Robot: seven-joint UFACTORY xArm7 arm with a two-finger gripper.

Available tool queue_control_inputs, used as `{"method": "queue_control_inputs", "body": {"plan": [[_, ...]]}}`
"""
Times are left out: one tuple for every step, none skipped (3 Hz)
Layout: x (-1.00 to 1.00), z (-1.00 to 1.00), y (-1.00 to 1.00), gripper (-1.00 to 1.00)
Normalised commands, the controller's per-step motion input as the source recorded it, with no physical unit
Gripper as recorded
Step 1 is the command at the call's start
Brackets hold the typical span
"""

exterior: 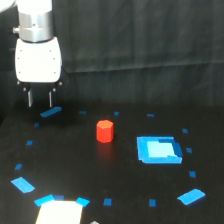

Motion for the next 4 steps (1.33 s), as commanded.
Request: {"method": "queue_control_inputs", "body": {"plan": [[-0.17,1.0,0.88,0.88],[-0.2,1.0,0.55,-0.82],[0.06,1.0,0.62,-1.0],[0.05,0.84,0.68,-0.22]]}}
